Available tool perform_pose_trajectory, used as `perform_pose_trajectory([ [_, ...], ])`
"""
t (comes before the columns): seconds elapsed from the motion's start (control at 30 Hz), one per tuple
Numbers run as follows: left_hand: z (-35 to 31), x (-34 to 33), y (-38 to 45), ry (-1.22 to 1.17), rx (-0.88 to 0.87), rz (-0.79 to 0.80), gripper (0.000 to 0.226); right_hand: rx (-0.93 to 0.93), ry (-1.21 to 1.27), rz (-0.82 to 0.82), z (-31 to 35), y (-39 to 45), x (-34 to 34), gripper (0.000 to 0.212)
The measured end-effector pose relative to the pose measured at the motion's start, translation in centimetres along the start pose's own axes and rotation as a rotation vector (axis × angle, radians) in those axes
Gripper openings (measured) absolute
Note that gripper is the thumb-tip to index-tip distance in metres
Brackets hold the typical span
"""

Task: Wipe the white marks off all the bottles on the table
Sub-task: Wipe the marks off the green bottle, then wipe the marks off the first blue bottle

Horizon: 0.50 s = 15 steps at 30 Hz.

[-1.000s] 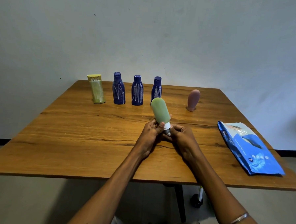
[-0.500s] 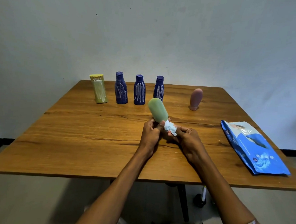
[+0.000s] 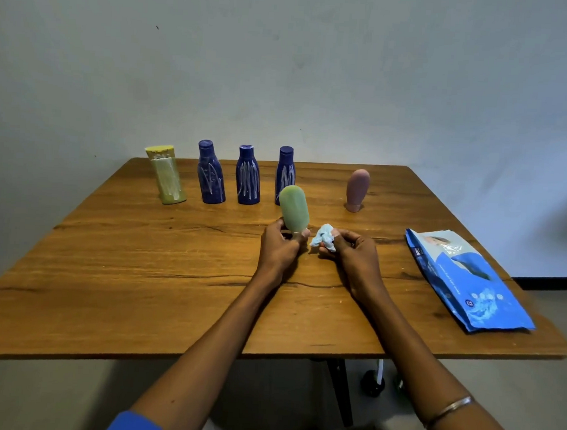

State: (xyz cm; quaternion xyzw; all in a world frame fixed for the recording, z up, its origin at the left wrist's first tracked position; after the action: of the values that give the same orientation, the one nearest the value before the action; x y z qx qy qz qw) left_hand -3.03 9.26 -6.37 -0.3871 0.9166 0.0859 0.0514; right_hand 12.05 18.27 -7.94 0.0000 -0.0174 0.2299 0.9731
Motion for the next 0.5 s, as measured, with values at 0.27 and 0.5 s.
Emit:
perform_pose_trajectory([
  [0.27, 0.5, -2.4, 4.0, 0.302, -0.086, -0.141, 0.052, 0.012, -0.141, -0.196, 0.7, 3.1, 2.7, 0.012],
  [0.5, 0.7, -5.5, 7.7, 0.369, -0.104, -0.164, 0.052, 0.044, -0.183, -0.241, 0.7, 5.8, 3.5, 0.016],
])
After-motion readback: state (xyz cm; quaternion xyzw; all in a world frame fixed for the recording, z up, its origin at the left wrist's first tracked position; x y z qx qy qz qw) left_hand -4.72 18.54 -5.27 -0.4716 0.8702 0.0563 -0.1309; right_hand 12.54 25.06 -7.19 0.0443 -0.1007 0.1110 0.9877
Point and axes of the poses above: each hand's wrist, its own y-axis towards the middle knuckle, its own x-axis out of the back of the hand, z = x × y, the point moved 7 cm from there along y, towards the middle knuckle, and after that the axes turned 15 degrees about -y, right-handed, at the moved point
